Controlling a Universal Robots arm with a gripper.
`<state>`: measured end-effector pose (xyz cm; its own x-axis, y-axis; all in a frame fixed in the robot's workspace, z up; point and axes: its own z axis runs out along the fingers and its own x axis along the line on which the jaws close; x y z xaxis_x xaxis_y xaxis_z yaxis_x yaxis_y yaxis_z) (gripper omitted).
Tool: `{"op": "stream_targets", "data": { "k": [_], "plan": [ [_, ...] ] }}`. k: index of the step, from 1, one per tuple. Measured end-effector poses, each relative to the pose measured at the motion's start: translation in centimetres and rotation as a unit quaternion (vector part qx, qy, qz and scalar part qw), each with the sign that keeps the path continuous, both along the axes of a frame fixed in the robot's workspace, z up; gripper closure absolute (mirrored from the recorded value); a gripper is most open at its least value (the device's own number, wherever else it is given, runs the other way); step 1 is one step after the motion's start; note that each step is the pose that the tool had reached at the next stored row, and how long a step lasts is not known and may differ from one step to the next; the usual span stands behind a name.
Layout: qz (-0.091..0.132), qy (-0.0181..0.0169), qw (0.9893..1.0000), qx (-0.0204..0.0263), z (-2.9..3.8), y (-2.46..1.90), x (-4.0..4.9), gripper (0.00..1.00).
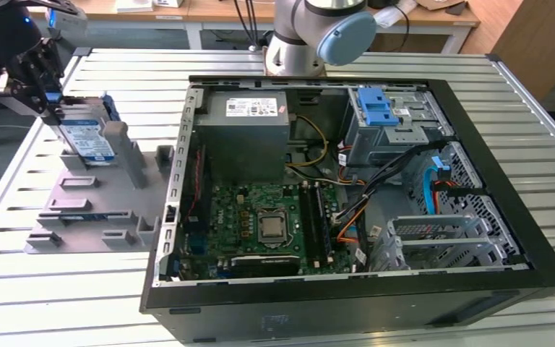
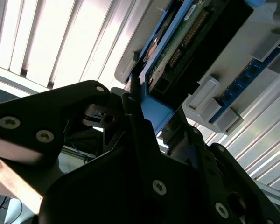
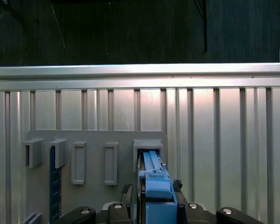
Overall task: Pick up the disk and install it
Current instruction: 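Pick up the disk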
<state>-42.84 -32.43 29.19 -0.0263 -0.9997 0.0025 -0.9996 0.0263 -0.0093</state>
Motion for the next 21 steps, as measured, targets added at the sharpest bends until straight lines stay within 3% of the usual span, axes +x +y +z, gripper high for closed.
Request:
{"op": "stream_targets", "data": {
  "k": [16, 19, 20, 21],
  "plan": [
    [-0.015, 0.001, 0.9999, -0.0002, -0.01, 0.06, 0.07, 0.56],
    [-0.015, 0.001, 0.9999, -0.0002, -0.02, 0.06, 0.07, 0.57],
    [-0.015, 0.001, 0.9999, -0.0002, -0.02, 0.06, 0.07, 0.64],
    [-0.015, 0.001, 0.9999, -0.0002, -0.02, 0.06, 0.07, 0.64]
  ]
}}
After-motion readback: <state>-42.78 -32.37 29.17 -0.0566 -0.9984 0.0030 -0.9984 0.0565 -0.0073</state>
